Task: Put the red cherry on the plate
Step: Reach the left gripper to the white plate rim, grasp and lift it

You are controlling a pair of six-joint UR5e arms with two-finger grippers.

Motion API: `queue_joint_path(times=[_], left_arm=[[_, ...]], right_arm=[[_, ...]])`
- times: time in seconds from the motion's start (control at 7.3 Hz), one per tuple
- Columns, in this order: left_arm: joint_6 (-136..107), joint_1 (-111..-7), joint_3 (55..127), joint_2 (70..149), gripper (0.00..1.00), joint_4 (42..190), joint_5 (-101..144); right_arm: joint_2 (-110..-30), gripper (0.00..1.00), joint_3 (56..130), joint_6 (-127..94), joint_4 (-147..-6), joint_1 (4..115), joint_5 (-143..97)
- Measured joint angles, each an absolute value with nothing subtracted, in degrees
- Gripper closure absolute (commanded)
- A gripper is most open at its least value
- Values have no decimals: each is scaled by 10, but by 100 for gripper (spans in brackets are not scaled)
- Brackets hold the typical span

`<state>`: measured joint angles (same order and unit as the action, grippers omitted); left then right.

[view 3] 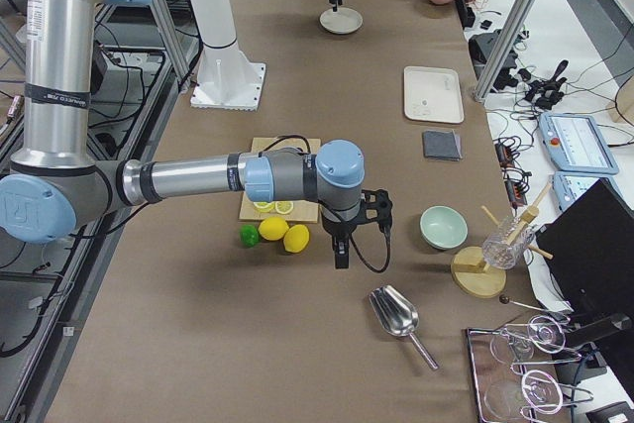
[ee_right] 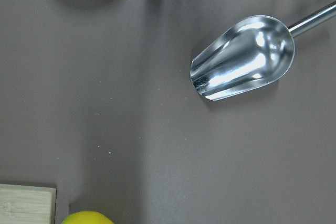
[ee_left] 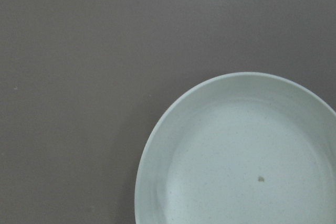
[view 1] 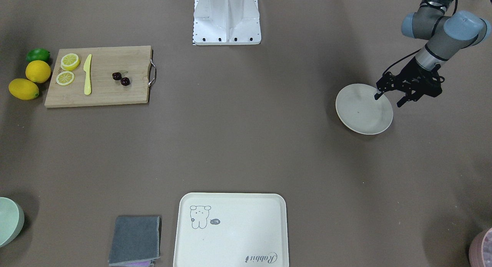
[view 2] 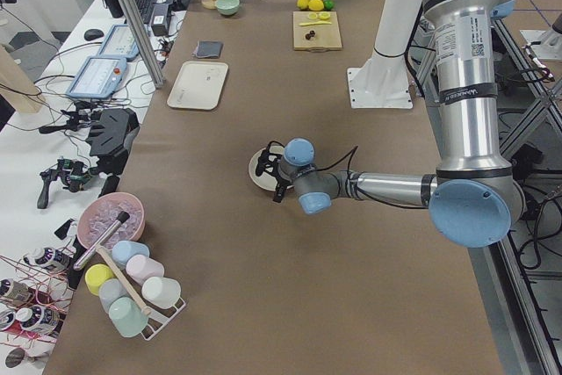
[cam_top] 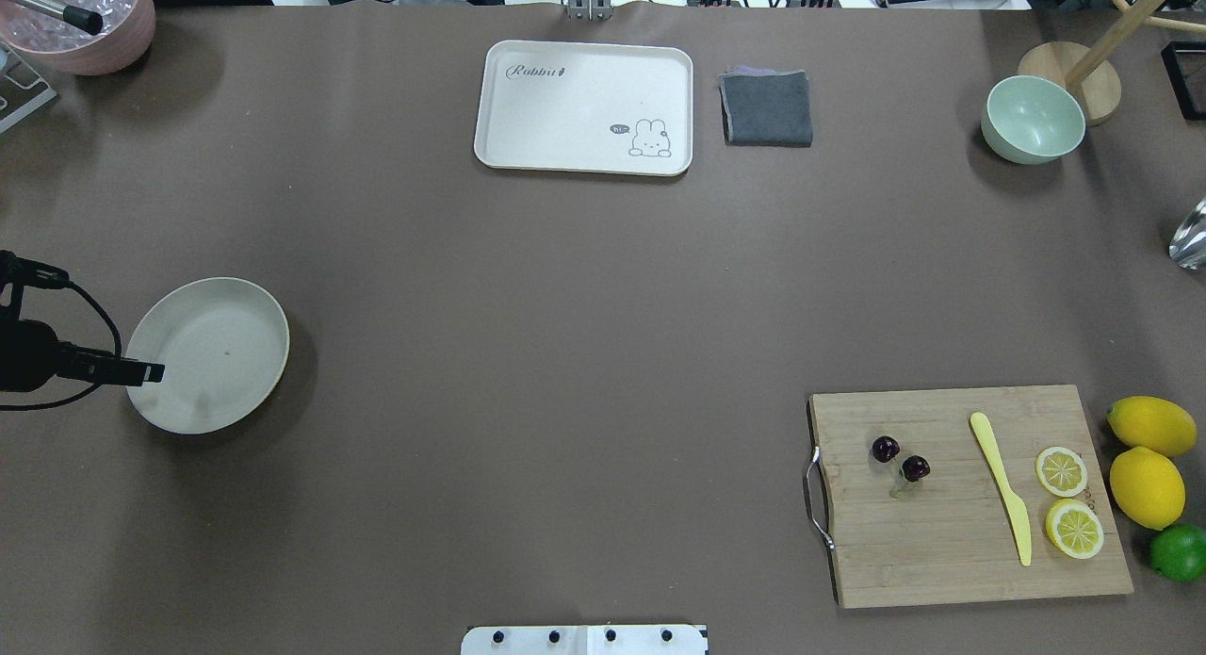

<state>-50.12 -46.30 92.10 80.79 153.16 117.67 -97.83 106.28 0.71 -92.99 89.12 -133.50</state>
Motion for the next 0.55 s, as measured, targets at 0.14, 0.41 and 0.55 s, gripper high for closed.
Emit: queue_joint_path(times=[0.14, 0.41, 0.55], left_arm=[[-502, -463, 915, 808, 66, 1538, 1176], [-502, -462, 909, 808, 100, 1541, 1176], [-502, -462, 909, 809, 100, 1541, 1176]], right_arm=[[-978, 0, 1063, 7, -930, 891, -1335], [-979, 0, 1063, 7, -931, 891, -1336], [-980, 0, 1063, 7, -931, 891, -1336]])
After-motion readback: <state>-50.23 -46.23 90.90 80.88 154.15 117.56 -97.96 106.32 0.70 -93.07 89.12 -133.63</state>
